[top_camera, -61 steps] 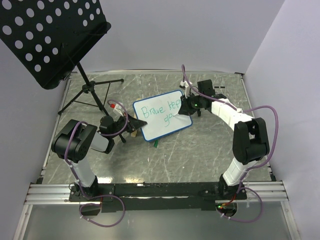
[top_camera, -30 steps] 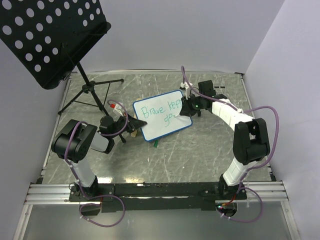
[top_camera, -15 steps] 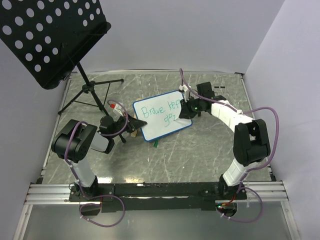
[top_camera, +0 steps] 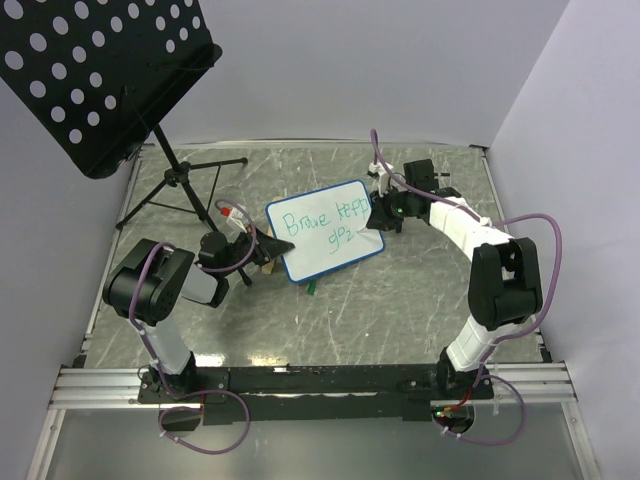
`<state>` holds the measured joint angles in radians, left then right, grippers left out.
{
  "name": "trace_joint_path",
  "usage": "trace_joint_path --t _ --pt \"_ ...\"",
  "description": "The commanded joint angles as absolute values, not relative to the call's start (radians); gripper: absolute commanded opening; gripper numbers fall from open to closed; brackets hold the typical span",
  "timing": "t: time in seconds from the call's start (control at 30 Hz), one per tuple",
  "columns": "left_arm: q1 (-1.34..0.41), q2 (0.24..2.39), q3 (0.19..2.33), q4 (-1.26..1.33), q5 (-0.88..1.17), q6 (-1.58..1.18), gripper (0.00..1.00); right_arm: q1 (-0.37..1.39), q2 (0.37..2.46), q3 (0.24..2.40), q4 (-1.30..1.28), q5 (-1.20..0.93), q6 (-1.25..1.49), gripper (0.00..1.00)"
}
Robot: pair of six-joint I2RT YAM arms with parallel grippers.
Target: Write a sentence on the whiteboard
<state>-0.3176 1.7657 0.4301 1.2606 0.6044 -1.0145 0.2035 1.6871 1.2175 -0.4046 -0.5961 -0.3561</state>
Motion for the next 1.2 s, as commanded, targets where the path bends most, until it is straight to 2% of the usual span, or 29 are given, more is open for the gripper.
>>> trace_joint_path --t 0.0,0.4,1.17 --pt "-0.324 1.756 0.449 1.594 0.643 -0.994 0.01 0.199 1.684 1.273 -0.368 -0.635 -0.336 0.0" --pt "-0.324 1.755 0.451 1.586 0.643 -0.991 0.01 0.209 1.764 1.315 -0.382 -0.63 -0.328 0.0" --pt "-0.324 1.761 0.453 1.595 0.643 -0.994 0.01 0.213 1.675 1.193 -0.405 -0.644 -0.37 0.0"
